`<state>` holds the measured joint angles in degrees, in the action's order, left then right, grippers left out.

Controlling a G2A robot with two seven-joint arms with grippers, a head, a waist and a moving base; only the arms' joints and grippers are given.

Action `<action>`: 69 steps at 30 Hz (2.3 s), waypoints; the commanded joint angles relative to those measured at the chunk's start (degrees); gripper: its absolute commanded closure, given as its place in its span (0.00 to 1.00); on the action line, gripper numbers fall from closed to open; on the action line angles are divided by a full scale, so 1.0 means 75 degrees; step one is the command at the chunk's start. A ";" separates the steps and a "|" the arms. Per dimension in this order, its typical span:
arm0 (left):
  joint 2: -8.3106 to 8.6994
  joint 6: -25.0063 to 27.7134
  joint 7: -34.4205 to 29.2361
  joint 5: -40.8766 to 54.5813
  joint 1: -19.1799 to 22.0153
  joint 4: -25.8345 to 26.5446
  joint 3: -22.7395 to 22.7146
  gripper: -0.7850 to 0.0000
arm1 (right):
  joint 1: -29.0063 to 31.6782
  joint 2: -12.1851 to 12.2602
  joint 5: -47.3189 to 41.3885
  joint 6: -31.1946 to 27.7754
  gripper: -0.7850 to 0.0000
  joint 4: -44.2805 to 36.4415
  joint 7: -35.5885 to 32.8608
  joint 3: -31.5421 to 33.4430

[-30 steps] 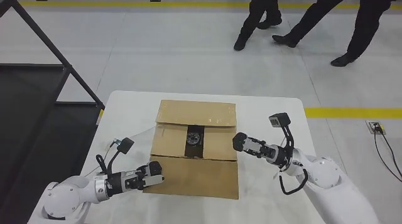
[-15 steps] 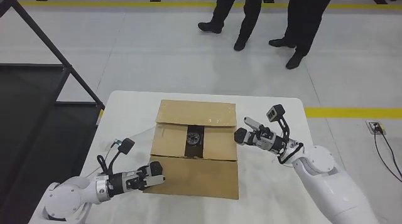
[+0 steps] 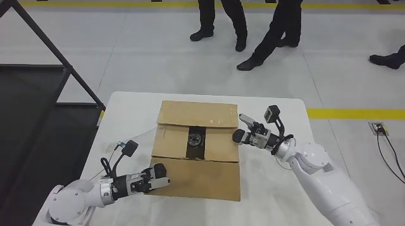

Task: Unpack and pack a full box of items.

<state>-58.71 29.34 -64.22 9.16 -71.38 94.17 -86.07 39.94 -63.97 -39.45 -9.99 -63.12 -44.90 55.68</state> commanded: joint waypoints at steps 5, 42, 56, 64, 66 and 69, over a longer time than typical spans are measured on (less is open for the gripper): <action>0.0036 -0.0002 0.0013 -0.0018 0.0020 0.0000 0.0078 0.00 | -0.0333 -0.0187 -0.0030 -0.0036 0.00 0.0448 0.0005 -0.0204; 0.0181 0.0088 0.0196 0.0179 0.0101 -0.0211 0.0316 0.00 | -0.1775 -0.1020 0.0536 -0.1217 0.00 0.1763 0.1557 -0.0715; 0.0240 -0.0045 0.0530 -0.0016 -0.0143 0.0039 0.0389 0.00 | -0.2802 -0.1650 0.0951 -0.0904 0.00 0.3066 0.2761 -0.1124; 0.0276 -0.0004 0.0587 0.0021 -0.0191 0.0049 0.0409 0.00 | -0.3337 -0.2199 0.1254 -0.1062 0.00 0.4254 0.3271 -0.1565; 0.0283 0.0002 0.0611 0.0014 -0.0200 0.0057 0.0427 0.00 | -0.3423 -0.2343 0.1349 -0.1195 0.00 0.4505 0.3440 -0.1664; 0.0293 0.0007 0.0618 0.0011 -0.0209 0.0067 0.0465 0.00 | -0.3530 -0.2550 0.1526 -0.1344 0.00 0.4853 0.3706 -0.1803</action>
<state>-56.53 29.43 -59.58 9.26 -72.93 94.67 -82.66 13.63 -82.72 -28.27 -19.77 -27.39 -17.53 42.38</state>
